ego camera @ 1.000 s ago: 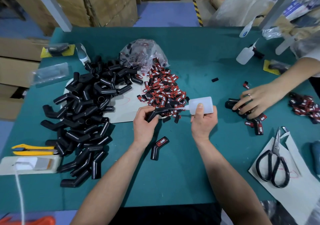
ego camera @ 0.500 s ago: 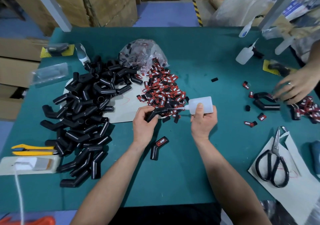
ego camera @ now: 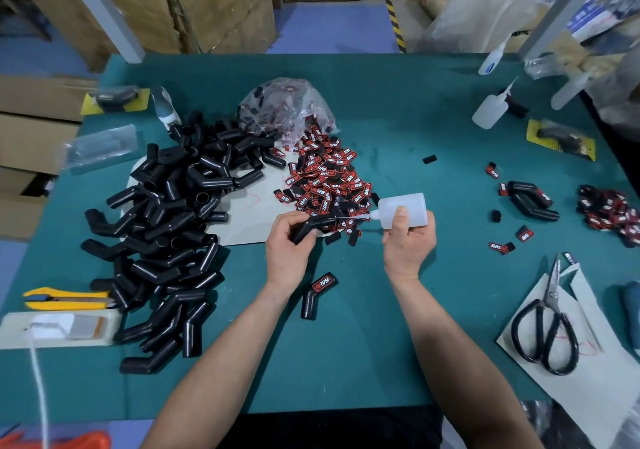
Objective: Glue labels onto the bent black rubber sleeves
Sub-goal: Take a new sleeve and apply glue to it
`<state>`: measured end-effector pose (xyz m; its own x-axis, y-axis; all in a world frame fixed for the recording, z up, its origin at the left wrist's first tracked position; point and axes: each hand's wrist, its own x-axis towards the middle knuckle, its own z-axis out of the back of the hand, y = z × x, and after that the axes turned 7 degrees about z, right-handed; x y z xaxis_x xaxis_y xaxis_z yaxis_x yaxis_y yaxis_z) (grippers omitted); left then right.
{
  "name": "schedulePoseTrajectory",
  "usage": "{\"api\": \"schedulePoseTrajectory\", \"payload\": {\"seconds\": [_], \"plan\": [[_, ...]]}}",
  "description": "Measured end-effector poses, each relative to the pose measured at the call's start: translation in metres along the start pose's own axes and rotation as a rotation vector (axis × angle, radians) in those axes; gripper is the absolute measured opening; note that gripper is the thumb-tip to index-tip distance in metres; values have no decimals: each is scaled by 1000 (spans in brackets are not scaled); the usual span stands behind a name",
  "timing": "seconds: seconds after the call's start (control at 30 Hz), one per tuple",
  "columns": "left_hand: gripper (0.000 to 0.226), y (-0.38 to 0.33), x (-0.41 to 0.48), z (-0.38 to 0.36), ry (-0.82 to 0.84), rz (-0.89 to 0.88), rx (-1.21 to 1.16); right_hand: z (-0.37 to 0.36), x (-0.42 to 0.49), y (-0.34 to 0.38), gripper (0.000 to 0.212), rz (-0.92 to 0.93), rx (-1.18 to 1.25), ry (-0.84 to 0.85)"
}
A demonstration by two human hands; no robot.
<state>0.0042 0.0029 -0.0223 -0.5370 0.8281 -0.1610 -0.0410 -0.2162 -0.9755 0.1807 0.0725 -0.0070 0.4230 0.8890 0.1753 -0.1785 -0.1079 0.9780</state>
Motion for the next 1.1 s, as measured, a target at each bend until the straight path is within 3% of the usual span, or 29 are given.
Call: {"api": "schedulePoseTrajectory", "payload": {"seconds": [0.5,1.1], "plan": [[37,0,-1,0,-6,19,-3,1,0,-1,32,-6,100,0],[35,-8,-5,0,-30,86,-7,1,0,3,20,47,-63,-4]]}}
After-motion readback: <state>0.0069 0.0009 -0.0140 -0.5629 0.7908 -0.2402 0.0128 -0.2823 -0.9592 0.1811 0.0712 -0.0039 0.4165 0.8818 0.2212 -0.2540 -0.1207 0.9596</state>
